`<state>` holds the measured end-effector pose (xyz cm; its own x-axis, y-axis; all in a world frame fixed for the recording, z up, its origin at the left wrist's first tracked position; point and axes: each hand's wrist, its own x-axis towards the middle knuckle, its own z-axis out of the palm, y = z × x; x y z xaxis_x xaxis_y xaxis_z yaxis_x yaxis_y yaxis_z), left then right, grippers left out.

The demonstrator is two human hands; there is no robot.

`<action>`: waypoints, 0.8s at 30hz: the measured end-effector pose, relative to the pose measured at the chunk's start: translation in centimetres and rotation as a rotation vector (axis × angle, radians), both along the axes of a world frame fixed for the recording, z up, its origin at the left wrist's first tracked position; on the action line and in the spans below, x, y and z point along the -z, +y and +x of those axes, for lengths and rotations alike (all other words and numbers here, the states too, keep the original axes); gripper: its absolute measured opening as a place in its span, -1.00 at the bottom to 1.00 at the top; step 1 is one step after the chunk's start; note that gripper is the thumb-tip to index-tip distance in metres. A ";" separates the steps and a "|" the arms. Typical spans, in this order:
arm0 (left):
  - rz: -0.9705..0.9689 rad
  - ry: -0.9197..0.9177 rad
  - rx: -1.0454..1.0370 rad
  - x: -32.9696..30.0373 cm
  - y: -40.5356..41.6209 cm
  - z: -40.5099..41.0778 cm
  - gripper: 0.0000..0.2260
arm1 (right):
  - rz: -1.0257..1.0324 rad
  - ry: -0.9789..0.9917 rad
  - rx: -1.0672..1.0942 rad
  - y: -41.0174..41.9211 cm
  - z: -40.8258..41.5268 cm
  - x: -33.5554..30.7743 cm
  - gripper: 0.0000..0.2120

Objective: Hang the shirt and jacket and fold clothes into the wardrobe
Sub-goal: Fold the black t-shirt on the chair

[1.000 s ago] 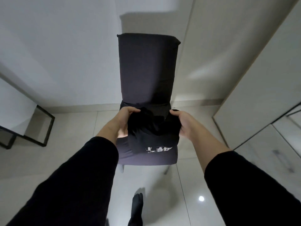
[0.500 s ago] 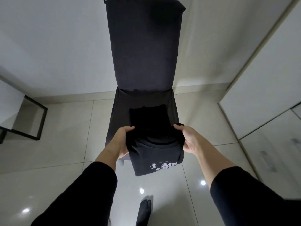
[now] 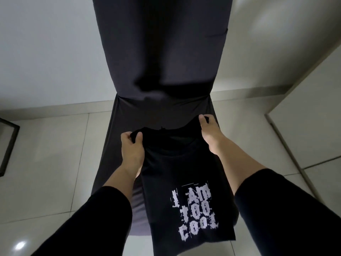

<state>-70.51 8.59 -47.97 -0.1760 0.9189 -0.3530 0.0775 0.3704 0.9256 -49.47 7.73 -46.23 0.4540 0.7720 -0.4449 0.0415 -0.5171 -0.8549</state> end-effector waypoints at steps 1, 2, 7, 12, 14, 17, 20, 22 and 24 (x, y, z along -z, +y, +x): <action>0.010 0.061 -0.010 1.0 0.6 0.2 -0.80 | 0.031 -0.053 0.000 0.7 0.0 1.1 -0.75; 0.017 0.119 -0.028 1.8 1.2 0.2 -0.79 | 0.056 -0.120 0.001 1.3 0.0 2.3 -0.79; -0.011 0.271 -0.145 4.9 2.3 -0.1 -0.75 | 0.053 -0.486 -0.025 2.4 0.9 6.3 -0.74; 0.036 0.352 -0.117 4.9 2.3 0.3 -0.73 | -0.016 -0.764 -0.088 2.6 0.0 6.9 -0.73; 0.026 0.356 -0.082 4.7 2.3 0.1 -0.74 | -0.066 -0.882 -0.164 2.1 -0.5 6.7 -0.73; 0.062 0.451 0.014 4.1 2.0 -0.1 -0.74 | -0.075 -1.174 -0.309 1.2 -1.2 5.9 -0.60; 0.120 0.694 0.041 3.3 1.0 0.3 -0.68 | 0.076 -1.195 -0.710 0.9 -2.7 4.9 -0.25; 0.066 0.714 -0.002 3.2 0.3 0.3 -0.62 | 0.048 -1.154 -0.940 1.4 -3.6 4.9 -0.11; 0.016 0.732 0.017 3.9 0.3 -0.1 -0.61 | 0.048 -1.263 -1.002 2.0 -4.1 5.2 -0.04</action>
<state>-70.62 8.91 -51.87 -0.3475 0.9277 -0.1366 0.6836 0.3503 0.6403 -53.54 9.71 -51.47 -0.1771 0.9703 -0.1646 0.9842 0.1749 -0.0281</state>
